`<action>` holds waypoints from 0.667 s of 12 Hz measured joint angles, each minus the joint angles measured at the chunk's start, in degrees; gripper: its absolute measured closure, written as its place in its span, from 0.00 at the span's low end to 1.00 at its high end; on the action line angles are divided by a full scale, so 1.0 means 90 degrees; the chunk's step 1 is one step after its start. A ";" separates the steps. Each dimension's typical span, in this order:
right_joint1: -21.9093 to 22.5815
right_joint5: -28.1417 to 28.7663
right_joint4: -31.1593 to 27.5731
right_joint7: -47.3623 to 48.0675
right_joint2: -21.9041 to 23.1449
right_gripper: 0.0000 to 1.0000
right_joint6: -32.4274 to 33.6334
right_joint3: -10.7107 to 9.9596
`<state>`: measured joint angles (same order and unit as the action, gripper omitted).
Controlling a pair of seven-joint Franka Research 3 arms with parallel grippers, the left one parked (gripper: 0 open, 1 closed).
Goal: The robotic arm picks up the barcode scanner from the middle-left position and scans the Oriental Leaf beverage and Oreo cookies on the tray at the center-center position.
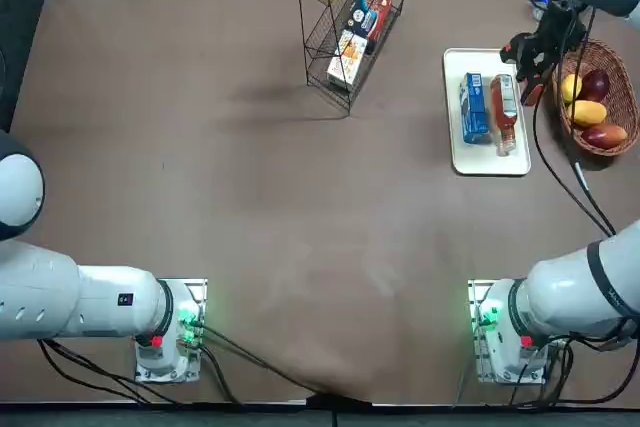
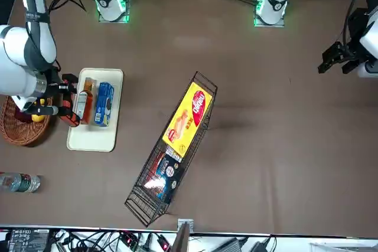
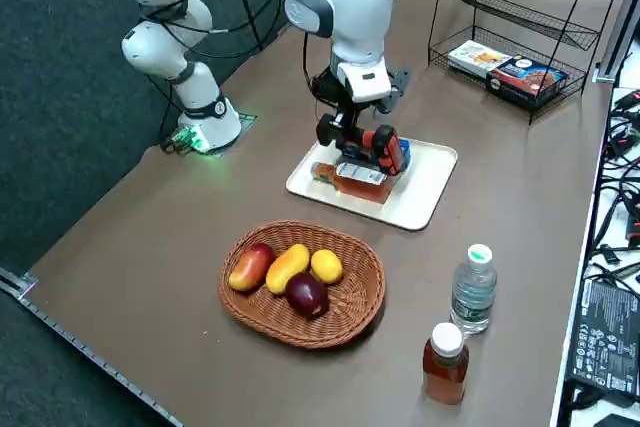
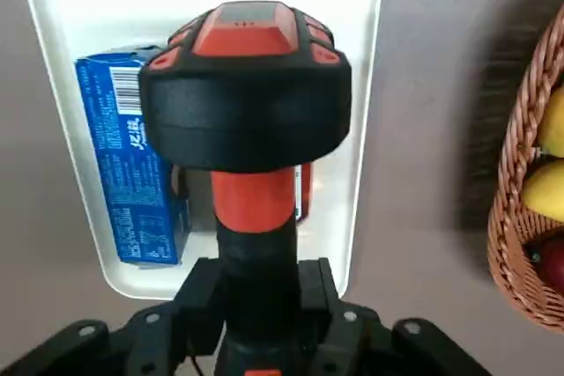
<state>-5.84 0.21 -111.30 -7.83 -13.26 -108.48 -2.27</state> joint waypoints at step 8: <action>-0.0443 -0.0040 -0.0009 -0.0664 -0.0137 0.58 0.0030 -0.0005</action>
<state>-9.83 -0.15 -111.38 -13.81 -14.50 -108.21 -2.31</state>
